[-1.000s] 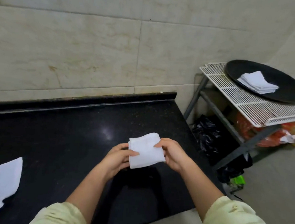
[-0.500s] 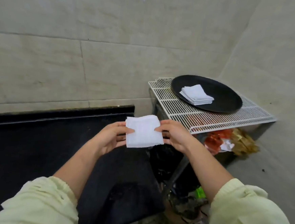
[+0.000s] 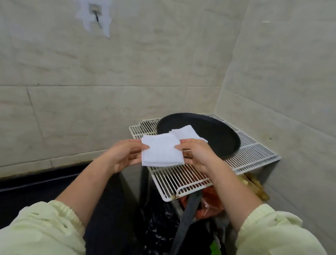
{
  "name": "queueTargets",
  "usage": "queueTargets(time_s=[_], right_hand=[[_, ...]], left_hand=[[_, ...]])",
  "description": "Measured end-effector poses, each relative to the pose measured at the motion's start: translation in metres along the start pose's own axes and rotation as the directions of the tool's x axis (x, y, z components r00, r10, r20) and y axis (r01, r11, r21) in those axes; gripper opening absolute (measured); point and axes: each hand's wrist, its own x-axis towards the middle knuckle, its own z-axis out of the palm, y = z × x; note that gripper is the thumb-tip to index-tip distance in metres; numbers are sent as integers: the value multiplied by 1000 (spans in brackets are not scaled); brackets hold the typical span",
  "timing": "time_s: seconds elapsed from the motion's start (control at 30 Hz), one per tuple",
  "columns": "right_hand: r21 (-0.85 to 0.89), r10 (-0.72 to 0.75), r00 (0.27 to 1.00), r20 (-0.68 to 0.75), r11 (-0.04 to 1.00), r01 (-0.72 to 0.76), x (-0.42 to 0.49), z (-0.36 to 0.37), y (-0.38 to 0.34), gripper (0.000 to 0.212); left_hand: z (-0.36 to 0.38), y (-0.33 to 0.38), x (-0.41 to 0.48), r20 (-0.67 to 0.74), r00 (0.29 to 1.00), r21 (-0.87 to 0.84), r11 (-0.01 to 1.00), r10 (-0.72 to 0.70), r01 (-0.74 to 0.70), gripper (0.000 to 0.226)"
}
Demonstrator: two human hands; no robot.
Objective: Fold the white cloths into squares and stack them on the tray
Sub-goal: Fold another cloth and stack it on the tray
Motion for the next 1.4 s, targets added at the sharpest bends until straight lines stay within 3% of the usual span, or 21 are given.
queueTargets(time_s=[0.13, 0.37, 0.5, 0.87, 1.07, 1.13, 1.2, 1.33, 1.4], right_hand=[[-26, -8, 997, -79, 1000, 6, 33, -27, -22, 21], [-106, -16, 982, -187, 994, -4, 92, -70, -48, 17], [-204, -12, 972, -234, 978, -37, 117, -87, -57, 16], [-365, 27, 994, -105, 929, -63, 163, -105, -42, 25], [-419, 32, 994, -104, 905, -73, 168, -107, -38, 29], [-449, 28, 996, -89, 891, -65, 167, -108, -36, 21], [-498, -2, 997, -74, 866, -35, 165, -109, -33, 8], [-567, -121, 990, -70, 822, 60, 161, -110, -27, 13], [-650, -208, 976, -60, 751, 120, 159, -109, -28, 15]], left_hand=[[26, 21, 42, 3, 1000, -3, 1000, -9, 9, 23], [72, 41, 95, -47, 997, -22, 998, 54, -55, 63], [97, 43, 116, -93, 993, 8, 997, 75, -75, 75], [112, 25, 146, -223, 974, 46, 999, 36, -27, 81], [112, 17, 144, -243, 970, 73, 997, 6, 12, 82], [112, 15, 143, -254, 967, 90, 996, 9, 15, 83], [115, 13, 140, -259, 966, 117, 993, 3, 29, 83], [119, 11, 137, -281, 959, 184, 983, 27, 26, 85], [119, 10, 136, -295, 954, 218, 976, 57, 9, 85]])
